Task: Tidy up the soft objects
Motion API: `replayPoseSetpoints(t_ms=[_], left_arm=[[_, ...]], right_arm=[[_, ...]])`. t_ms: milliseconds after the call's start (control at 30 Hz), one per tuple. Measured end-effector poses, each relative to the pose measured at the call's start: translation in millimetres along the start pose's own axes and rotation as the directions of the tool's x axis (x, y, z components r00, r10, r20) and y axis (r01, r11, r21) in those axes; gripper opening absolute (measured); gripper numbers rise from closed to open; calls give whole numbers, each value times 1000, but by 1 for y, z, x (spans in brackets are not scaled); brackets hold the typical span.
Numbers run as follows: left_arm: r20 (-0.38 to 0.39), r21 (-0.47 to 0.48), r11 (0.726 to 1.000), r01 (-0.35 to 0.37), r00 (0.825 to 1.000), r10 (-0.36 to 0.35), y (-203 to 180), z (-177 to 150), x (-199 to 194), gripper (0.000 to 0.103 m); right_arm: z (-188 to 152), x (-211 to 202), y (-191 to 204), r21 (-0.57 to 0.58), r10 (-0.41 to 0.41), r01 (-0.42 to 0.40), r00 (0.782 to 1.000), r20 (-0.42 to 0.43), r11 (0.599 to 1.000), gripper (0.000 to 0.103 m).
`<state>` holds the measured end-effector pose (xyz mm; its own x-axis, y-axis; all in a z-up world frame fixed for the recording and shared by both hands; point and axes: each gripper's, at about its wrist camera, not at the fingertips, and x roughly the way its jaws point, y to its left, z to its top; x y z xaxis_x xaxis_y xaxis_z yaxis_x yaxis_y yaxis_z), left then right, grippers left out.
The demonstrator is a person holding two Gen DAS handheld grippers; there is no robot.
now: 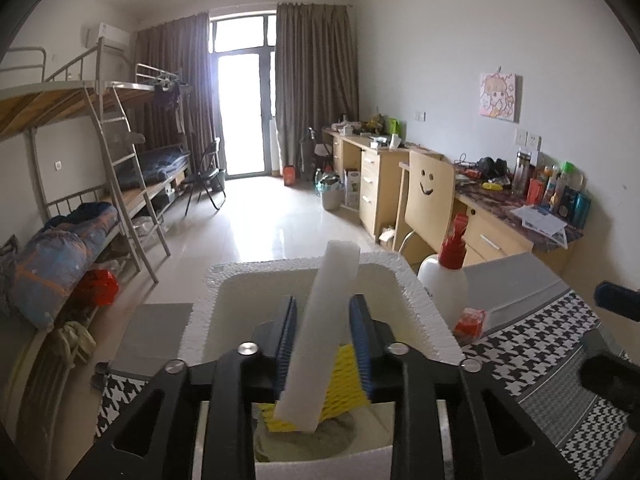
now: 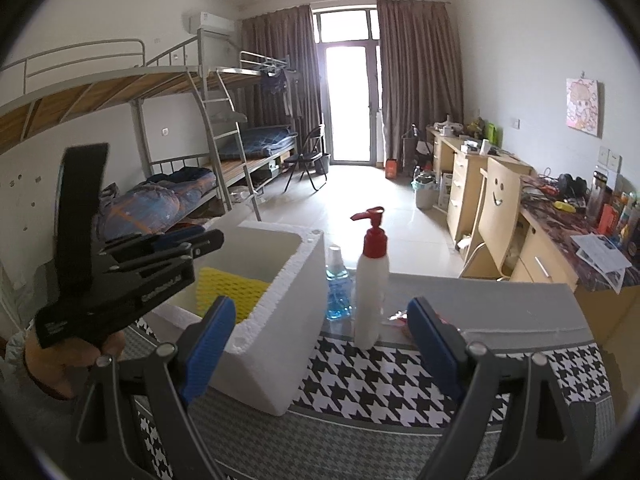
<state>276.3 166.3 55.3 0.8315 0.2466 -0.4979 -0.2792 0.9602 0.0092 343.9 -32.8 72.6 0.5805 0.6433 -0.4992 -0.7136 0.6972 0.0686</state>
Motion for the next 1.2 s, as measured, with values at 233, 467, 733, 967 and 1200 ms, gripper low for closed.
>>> replayPoseSetpoints(t_ms=[233, 467, 733, 967, 1200], left_arm=[[8, -4, 1000, -17, 1000, 17, 2, -4, -3, 87], [44, -12, 999, -30, 999, 30, 2, -7, -19, 102], [98, -38, 999, -38, 994, 42, 6, -12, -54, 102], [157, -61, 998, -29, 987, 38, 4, -24, -89, 102], [177, -42, 998, -40, 983, 47, -4, -37, -112, 102]], right_arm=[[-5, -3, -7, 16, -1, 1, 1000, -1, 1000, 90], [-6, -7, -6, 23, 9, -9, 1000, 11, 1000, 90], [-11, -18, 1, 18, 16, -17, 1000, 26, 1000, 90], [-16, -34, 10, 10, 19, -20, 999, 51, 1000, 90], [-26, -55, 22, 2, 16, -16, 996, 85, 1000, 96]])
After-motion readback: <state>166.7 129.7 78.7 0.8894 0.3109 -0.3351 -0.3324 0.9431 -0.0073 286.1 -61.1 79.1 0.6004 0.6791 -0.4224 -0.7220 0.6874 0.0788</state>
